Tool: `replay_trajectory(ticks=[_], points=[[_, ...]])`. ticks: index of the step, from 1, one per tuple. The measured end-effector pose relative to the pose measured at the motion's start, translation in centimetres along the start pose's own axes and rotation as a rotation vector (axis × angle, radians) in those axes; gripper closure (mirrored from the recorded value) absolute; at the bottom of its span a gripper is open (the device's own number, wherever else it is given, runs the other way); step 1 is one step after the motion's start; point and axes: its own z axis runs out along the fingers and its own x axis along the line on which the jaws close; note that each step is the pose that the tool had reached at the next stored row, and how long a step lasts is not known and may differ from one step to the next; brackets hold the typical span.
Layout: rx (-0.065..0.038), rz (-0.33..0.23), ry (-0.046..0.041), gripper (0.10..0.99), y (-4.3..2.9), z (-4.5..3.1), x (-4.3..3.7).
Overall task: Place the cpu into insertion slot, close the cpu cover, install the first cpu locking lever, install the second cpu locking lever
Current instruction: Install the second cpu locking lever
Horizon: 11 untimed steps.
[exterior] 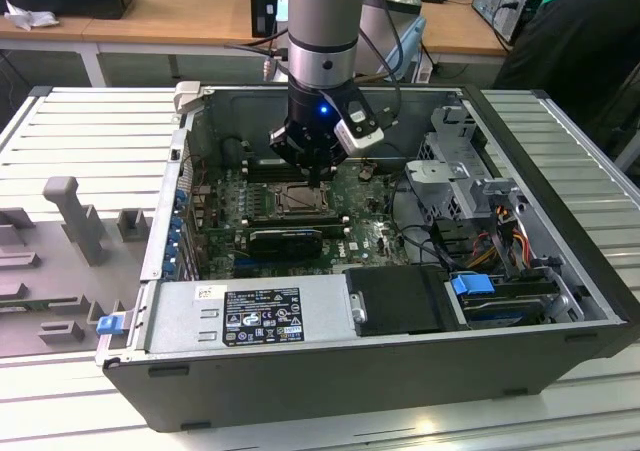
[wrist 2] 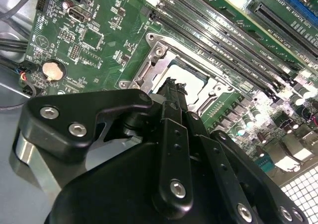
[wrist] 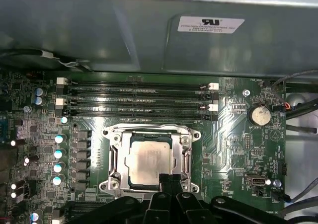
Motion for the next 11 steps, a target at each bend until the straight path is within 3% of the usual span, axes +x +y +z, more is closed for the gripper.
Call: replay_trajectory(ticks=[11], points=[[0.0, 0.0, 0.0, 0.98, -0.59, -0.02, 0.01]])
